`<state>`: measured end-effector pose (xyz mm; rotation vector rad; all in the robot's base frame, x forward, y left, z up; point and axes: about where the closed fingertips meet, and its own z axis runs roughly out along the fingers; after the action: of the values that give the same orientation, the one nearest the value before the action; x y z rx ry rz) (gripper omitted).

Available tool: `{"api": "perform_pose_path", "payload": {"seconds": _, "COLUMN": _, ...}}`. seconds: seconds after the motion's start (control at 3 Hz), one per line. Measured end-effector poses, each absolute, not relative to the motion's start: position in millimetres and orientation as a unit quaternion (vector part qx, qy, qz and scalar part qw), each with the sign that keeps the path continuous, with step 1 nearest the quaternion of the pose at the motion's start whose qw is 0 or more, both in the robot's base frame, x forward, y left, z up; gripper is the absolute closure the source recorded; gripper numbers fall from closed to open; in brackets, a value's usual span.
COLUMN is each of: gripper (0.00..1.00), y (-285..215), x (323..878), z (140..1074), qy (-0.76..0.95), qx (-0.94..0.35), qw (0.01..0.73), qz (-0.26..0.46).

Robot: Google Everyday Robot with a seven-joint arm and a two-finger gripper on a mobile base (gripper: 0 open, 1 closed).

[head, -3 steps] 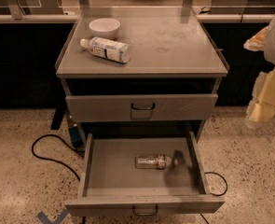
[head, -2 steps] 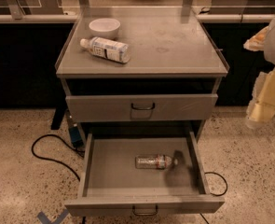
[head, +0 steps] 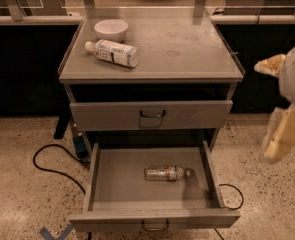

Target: Pick water bottle from middle drawer and place on counter

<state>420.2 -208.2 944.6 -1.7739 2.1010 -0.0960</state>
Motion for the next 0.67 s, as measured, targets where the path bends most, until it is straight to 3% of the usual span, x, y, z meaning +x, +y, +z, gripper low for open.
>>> {"api": "perform_pose_path", "payload": {"seconds": 0.67, "gripper": 0.0, "y": -174.5, "x": 406.5, "z": 778.1, "qy": 0.705, "qx": -0.684, "qw": 0.189, "qz": 0.003}}
